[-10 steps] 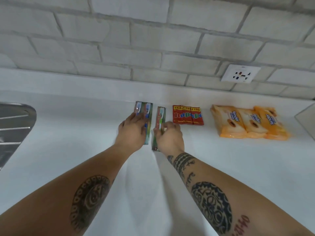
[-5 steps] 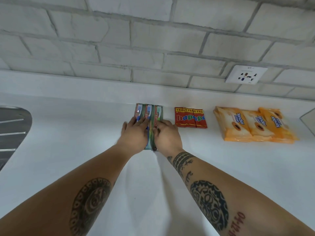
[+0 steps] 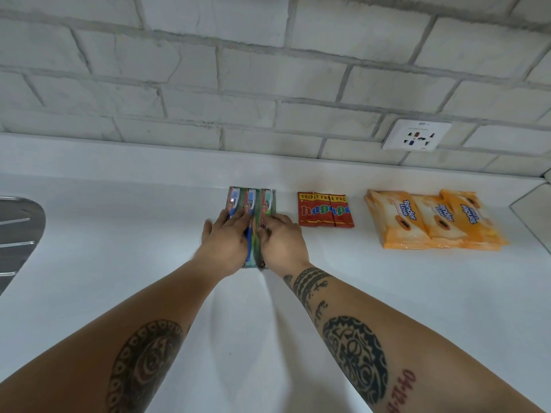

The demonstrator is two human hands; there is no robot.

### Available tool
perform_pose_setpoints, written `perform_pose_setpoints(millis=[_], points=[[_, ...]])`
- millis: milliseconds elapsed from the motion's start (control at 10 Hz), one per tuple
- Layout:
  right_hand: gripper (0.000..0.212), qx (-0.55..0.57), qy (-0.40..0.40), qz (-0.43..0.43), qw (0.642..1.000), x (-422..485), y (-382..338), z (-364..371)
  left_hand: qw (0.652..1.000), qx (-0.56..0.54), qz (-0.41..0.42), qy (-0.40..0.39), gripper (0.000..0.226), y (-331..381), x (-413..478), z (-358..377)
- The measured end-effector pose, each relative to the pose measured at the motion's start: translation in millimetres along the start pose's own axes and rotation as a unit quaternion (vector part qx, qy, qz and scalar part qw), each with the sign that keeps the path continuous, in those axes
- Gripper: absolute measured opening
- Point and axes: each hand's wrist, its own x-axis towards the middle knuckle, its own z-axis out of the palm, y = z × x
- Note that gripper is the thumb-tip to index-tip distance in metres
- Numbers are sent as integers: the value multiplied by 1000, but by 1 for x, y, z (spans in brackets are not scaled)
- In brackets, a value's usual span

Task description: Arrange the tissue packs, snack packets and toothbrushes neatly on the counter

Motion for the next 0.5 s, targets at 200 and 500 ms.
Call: perform_pose_setpoints(millis=[200,500], points=[[32,93,21,10,995,-9,0,-14,1000,4,-18,-7,54,8,1,-8],[38,78,-25,39,996,-72,39,-55,1000,19,3,8,51,64,-11,-29]])
